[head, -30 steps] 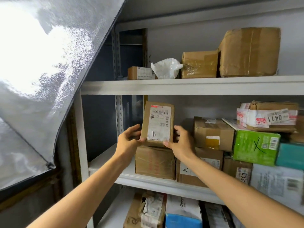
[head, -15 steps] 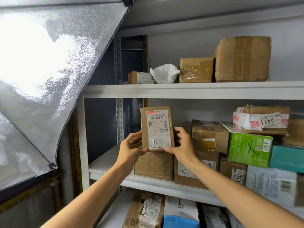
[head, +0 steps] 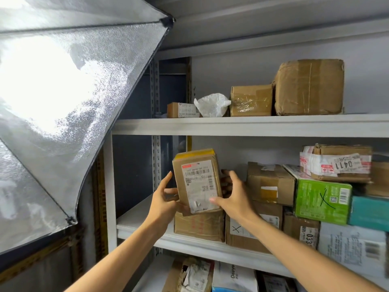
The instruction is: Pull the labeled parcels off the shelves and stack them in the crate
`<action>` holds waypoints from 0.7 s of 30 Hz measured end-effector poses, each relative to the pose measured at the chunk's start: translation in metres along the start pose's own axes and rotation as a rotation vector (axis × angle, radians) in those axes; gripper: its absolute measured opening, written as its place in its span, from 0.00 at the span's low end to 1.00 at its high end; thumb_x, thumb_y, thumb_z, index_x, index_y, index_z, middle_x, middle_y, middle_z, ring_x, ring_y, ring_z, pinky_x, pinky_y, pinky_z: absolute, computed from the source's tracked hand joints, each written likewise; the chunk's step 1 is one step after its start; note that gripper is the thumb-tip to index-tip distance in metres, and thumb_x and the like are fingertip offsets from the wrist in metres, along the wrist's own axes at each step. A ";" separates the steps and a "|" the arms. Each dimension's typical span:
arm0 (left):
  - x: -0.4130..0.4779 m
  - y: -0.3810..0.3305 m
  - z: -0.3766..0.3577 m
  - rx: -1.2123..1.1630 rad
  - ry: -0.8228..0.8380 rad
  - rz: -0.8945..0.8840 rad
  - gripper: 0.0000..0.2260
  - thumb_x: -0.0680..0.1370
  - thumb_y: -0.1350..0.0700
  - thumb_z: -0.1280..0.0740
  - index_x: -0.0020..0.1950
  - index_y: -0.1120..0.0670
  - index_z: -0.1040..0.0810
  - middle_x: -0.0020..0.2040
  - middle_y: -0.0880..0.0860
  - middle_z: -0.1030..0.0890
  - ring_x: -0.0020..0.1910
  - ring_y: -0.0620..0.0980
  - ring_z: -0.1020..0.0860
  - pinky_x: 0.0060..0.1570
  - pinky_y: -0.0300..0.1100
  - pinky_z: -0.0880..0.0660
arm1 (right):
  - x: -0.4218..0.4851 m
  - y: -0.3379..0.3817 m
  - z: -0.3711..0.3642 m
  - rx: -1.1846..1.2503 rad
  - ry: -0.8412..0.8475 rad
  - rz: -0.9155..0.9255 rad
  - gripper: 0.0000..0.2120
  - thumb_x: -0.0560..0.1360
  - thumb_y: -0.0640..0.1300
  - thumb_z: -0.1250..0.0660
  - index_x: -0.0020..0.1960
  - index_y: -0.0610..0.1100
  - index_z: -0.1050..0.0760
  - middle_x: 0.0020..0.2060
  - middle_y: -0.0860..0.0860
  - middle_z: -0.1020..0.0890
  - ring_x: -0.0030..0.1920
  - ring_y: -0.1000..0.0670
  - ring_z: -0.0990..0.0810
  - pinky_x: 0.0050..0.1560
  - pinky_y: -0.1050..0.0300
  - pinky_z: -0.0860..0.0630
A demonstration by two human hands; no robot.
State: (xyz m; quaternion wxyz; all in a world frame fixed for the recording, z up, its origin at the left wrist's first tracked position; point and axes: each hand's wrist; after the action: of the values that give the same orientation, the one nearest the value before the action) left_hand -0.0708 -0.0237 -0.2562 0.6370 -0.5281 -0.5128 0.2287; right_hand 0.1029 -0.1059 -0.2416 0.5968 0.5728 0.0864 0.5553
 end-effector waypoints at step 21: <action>-0.006 -0.017 -0.001 0.102 0.129 0.007 0.23 0.75 0.54 0.31 0.69 0.46 0.29 0.54 0.52 0.16 0.54 0.50 0.18 0.51 0.39 0.25 | 0.017 0.007 0.003 0.352 -0.063 -0.248 0.17 0.74 0.51 0.29 0.55 0.42 0.28 0.45 0.48 0.17 0.41 0.56 0.19 0.31 0.67 0.27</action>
State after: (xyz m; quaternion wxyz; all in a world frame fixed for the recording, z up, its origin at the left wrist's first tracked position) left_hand -0.0769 -0.0348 -0.2434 0.6940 -0.5102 -0.4568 0.2223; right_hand 0.1074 -0.0968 -0.2266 0.5536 0.6704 0.2331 0.4357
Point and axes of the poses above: each hand's wrist, its own x-axis towards the middle knuckle, its own z-axis out of the back of the hand, y = z × x
